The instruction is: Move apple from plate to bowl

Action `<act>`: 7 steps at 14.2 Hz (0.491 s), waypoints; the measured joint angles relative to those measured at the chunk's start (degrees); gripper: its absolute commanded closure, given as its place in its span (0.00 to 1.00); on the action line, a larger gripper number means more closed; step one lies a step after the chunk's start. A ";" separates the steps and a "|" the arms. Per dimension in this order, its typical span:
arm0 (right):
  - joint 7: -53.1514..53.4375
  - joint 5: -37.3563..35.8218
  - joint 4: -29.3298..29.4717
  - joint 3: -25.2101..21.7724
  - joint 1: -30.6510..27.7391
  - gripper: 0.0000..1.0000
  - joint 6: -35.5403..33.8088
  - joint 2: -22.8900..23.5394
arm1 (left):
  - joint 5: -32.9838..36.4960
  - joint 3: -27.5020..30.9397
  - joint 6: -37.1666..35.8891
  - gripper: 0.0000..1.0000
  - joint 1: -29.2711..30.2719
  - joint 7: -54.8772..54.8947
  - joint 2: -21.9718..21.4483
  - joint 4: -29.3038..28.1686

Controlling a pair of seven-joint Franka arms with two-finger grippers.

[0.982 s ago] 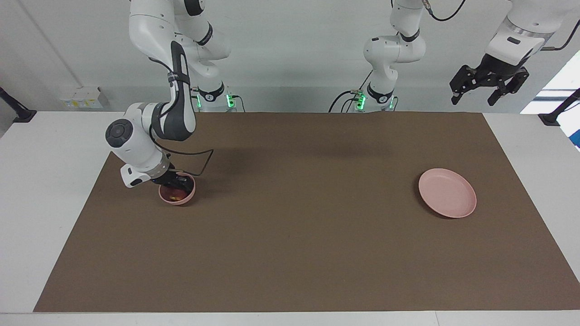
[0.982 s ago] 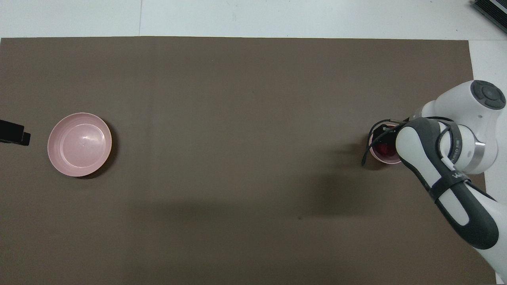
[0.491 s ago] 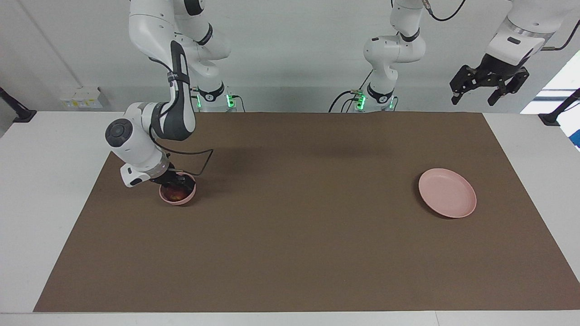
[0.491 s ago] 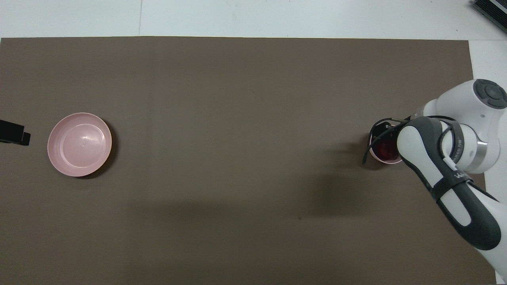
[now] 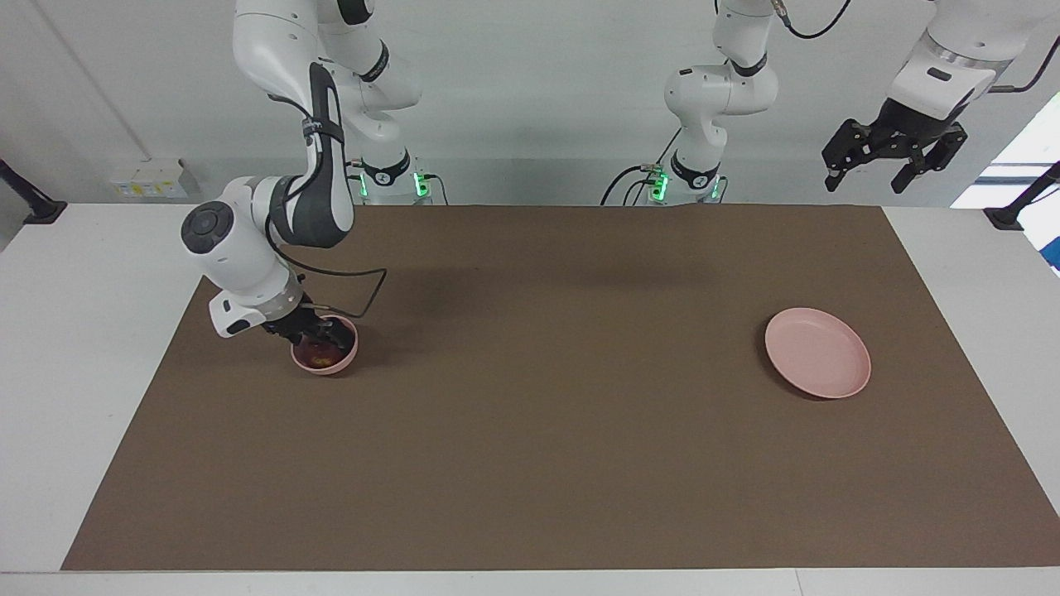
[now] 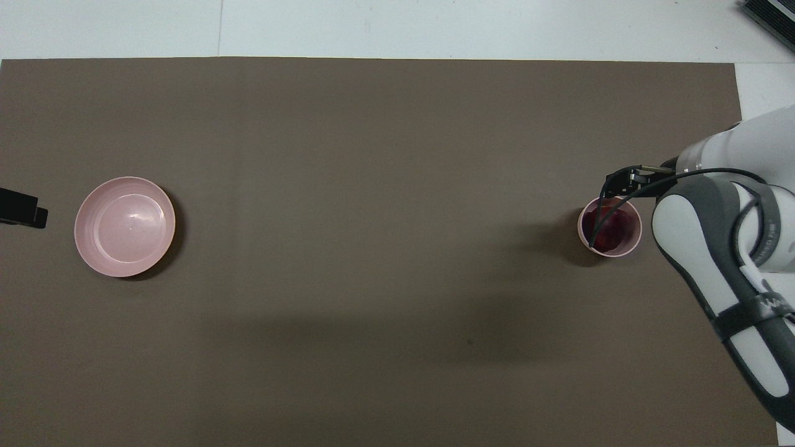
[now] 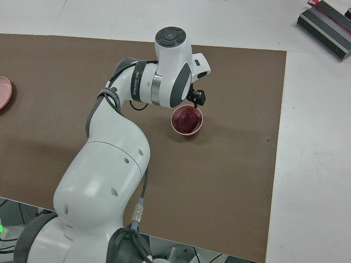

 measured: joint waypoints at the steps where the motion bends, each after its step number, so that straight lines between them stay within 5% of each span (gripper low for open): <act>1: 0.00 -1.41 0.94 0.20 0.01 0.00 -2.06 -1.58 | 0.00 0.00 0.00 0.00 0.00 0.00 0.00 0.00; 7: 0.00 -3.20 7.21 0.54 0.42 0.00 -14.97 -9.48 | 0.00 0.00 0.00 0.00 0.00 0.00 -0.01 -0.01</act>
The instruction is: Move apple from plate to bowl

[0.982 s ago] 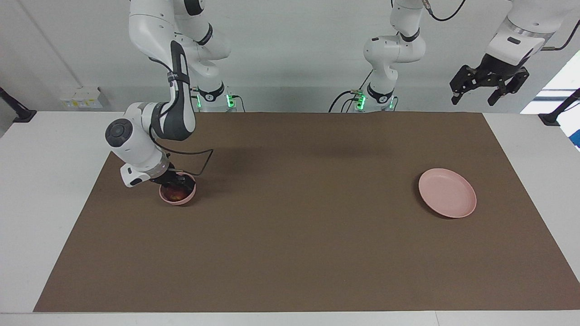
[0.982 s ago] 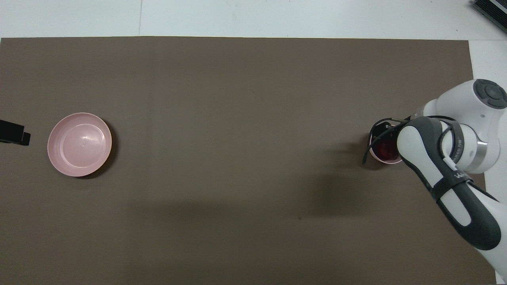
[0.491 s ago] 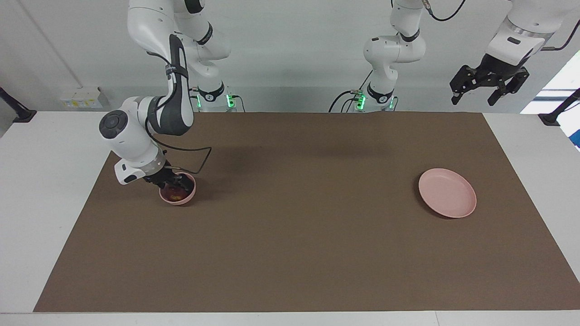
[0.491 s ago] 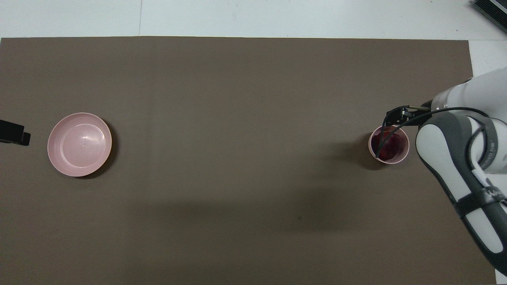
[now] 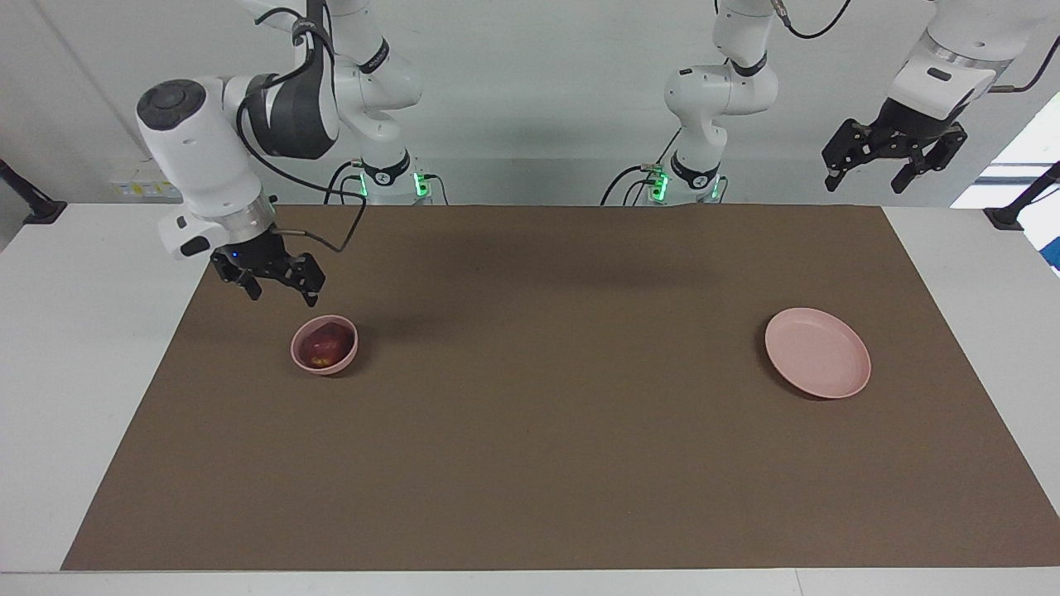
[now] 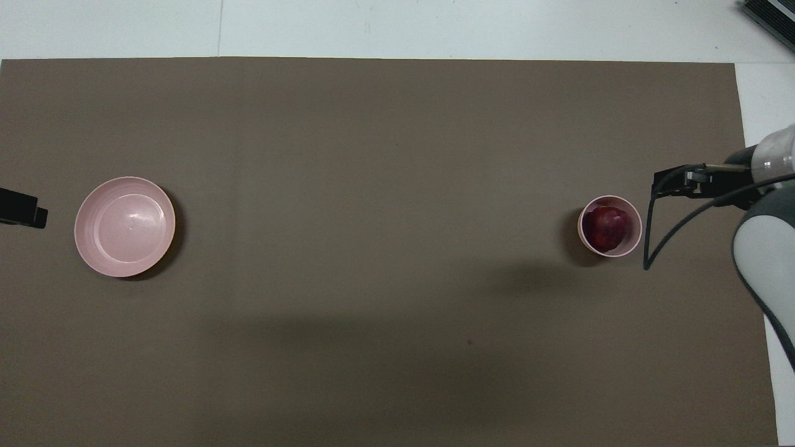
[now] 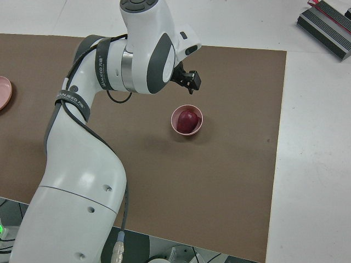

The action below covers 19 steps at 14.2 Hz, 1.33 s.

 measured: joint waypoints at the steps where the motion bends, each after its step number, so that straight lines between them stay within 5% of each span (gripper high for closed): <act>1: 0.00 -0.04 1.76 0.00 0.00 0.00 -2.81 -0.69 | 0.00 0.00 0.00 0.00 0.00 0.00 0.00 0.00; 9: -0.31 -2.56 10.71 -0.01 -0.03 0.00 -17.92 -4.96 | 0.00 0.00 0.00 0.00 0.00 0.00 0.00 -0.01; 19: -6.04 -1.55 10.69 -0.09 -0.20 0.00 -19.22 -6.83 | -0.05 -0.53 0.02 0.00 -0.13 0.00 -0.07 -0.01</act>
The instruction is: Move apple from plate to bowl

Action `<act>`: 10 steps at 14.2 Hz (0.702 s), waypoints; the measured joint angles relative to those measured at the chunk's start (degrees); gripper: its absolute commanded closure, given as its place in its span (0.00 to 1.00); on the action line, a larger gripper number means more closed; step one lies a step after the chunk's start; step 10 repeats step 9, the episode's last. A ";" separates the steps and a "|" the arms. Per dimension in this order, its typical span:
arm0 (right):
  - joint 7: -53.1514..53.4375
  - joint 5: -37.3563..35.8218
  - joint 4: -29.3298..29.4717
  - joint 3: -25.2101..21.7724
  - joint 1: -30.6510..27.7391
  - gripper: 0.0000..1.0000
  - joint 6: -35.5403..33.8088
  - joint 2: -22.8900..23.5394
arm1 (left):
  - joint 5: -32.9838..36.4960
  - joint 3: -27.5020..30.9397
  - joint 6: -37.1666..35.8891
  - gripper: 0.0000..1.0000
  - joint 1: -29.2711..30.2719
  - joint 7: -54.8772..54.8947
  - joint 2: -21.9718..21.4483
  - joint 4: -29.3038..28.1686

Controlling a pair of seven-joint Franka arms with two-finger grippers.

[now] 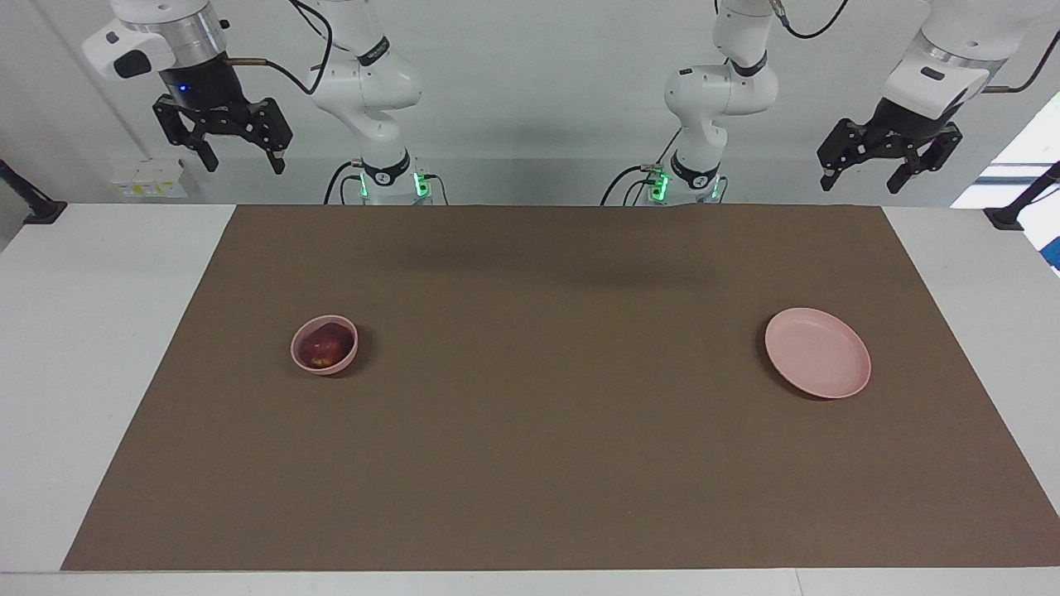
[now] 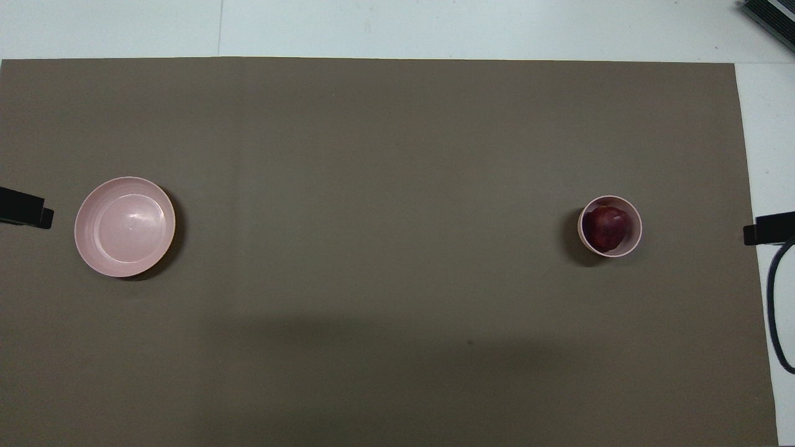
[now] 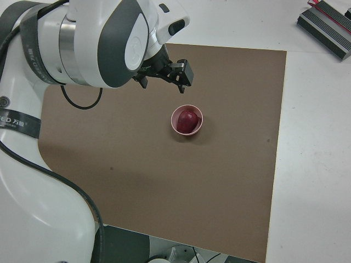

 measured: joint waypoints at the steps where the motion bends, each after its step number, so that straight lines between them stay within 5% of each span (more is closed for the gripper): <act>1: 0.00 0.00 -0.04 -0.03 -0.07 0.00 -0.02 0.02 | 0.00 0.00 -0.01 0.00 0.04 0.00 -0.03 0.00; 10: -1.71 -0.14 -0.34 -0.04 -0.07 0.00 -0.06 0.02 | 0.00 -3.39 -0.01 0.00 2.53 -0.07 -0.20 0.01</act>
